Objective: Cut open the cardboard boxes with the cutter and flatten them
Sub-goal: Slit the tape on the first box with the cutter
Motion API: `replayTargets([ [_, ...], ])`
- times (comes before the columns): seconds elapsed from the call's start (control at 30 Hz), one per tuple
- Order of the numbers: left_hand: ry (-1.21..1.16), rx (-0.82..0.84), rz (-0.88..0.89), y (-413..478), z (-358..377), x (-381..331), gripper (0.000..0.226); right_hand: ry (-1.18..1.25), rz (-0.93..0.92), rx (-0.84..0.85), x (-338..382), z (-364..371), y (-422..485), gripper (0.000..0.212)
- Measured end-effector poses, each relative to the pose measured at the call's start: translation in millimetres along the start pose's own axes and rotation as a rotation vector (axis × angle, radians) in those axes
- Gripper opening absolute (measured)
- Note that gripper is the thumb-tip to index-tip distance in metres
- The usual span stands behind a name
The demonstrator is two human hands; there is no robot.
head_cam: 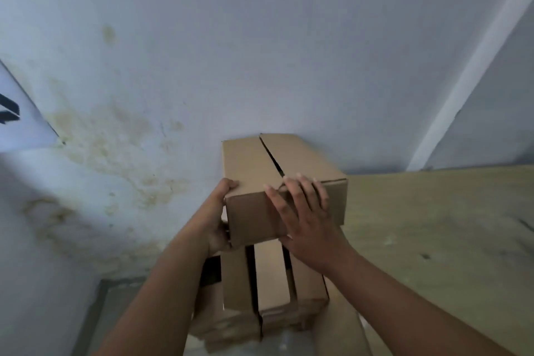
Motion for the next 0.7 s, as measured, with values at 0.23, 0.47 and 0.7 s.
replayTargets([
  [0.23,0.065,0.192,0.114,-48,26,-76,0.065,-0.219,-0.064,-0.087,-22,-82,54,0.103],
  [0.47,-0.001,0.413,0.367,-71,93,-93,0.078,-0.05,0.368,-0.343,-87,-126,38,0.115],
  [0.7,0.373,0.388,0.434,-39,213,-25,0.073,0.61,1.073,-0.631,-201,-124,-35,0.117],
])
Point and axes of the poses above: each hand's wrist, its own y-axis towards the middle knuckle, its own z-axis out of the palm, x = y × z, the point moved 1 cm from there along y, towards the middle knuckle
